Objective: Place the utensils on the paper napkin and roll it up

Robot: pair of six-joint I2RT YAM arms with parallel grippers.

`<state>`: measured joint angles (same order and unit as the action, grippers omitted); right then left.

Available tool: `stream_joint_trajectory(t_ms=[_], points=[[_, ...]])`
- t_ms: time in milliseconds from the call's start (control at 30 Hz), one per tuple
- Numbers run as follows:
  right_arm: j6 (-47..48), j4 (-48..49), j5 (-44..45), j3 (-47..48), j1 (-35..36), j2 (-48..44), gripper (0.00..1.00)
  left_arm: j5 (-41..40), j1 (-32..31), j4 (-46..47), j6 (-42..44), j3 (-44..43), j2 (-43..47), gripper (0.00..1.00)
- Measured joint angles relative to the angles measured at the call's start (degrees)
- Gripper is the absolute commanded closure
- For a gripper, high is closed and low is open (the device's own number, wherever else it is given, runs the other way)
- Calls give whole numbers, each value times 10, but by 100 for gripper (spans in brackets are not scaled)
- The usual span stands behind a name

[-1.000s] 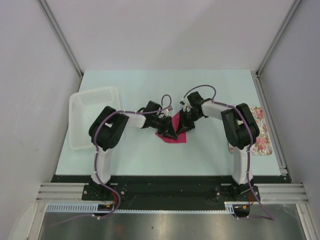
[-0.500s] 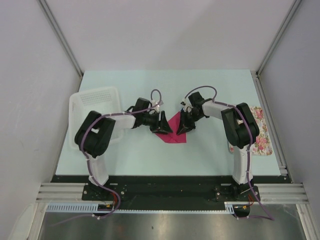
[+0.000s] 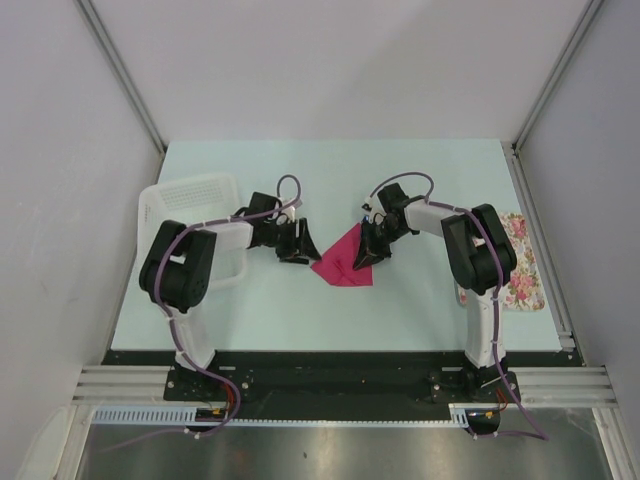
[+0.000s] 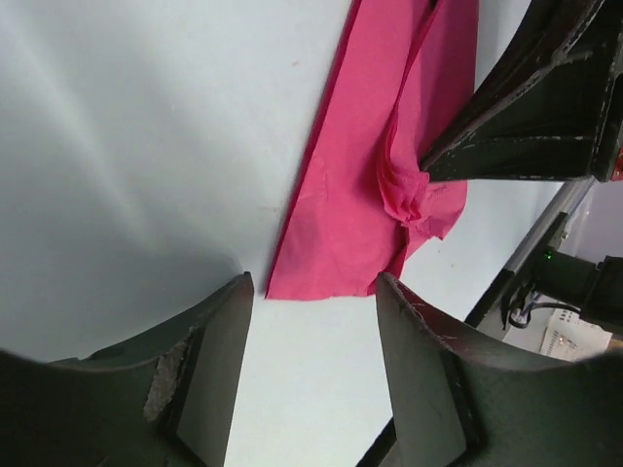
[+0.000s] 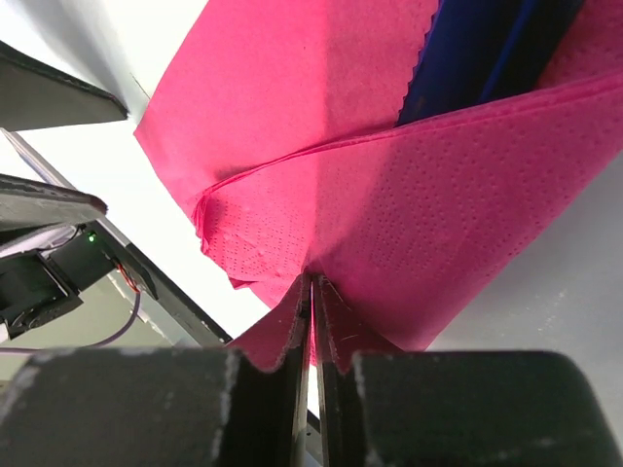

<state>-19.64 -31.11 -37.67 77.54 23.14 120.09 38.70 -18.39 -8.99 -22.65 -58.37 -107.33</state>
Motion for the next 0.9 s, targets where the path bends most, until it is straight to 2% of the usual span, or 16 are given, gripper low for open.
stream_joint_trajectory(t_ms=[300, 433, 600, 800, 900], points=[[0, -2, -6, 2, -2, 3, 92, 82, -59, 61, -31, -45, -70, 41], [-2, -2, -8, 2, -3, 5, 92, 108, -75, 93, -52, -54, -89, 38], [-3, -2, -10, 3, -3, 6, 92, 92, -82, 116, -56, -79, -99, 34], [-3, -4, -13, 5, -4, 9, 92, 70, -80, 129, -38, -147, -138, 35], [-3, -5, -15, 6, -5, 10, 92, 79, -78, 130, -38, -151, -148, 37]])
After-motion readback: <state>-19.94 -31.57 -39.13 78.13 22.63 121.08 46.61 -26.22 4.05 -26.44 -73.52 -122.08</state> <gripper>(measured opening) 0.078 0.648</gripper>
